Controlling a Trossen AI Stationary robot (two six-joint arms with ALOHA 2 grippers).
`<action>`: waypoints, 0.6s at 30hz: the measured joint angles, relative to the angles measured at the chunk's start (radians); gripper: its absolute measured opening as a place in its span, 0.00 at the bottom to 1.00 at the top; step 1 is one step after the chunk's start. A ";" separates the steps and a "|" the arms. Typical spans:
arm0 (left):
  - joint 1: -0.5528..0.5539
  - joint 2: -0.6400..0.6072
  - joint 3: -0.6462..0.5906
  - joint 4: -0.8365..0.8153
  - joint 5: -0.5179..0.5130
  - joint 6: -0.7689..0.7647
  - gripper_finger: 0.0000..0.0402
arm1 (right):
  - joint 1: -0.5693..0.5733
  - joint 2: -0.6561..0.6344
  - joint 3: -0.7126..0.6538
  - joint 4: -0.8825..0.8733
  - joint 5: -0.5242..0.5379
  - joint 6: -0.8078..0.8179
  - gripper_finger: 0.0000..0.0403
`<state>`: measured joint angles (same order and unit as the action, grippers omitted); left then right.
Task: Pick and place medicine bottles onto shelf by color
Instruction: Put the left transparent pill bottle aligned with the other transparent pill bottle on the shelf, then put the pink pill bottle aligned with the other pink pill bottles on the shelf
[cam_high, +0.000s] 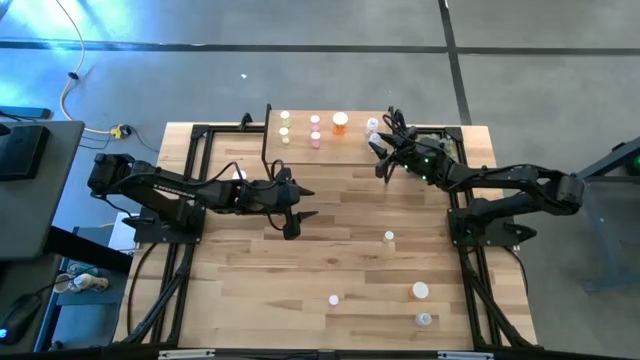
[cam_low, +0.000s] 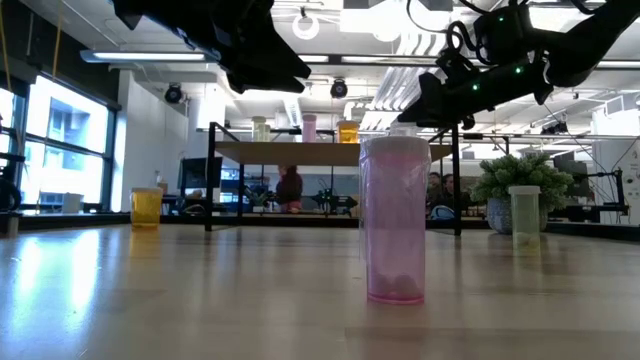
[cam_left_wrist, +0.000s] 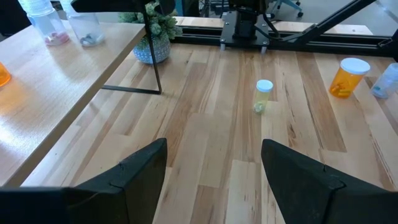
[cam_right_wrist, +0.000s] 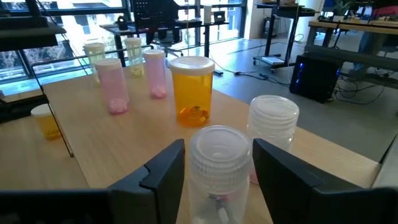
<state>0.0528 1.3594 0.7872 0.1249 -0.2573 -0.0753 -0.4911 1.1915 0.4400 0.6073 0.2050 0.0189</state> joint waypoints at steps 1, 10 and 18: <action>0.000 0.000 0.000 0.000 0.000 0.000 0.63 | 0.000 0.000 0.000 0.001 0.000 0.000 0.45; 0.000 0.000 0.000 -0.028 0.000 0.000 0.63 | 0.003 -0.062 -0.002 -0.012 0.000 0.000 0.45; 0.000 0.000 0.000 -0.055 0.000 0.000 0.63 | 0.023 -0.187 -0.002 -0.129 -0.033 0.000 0.45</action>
<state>0.0528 1.3594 0.7868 0.0697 -0.2575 -0.0751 -0.4679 1.0050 0.4385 0.4784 0.1721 0.0185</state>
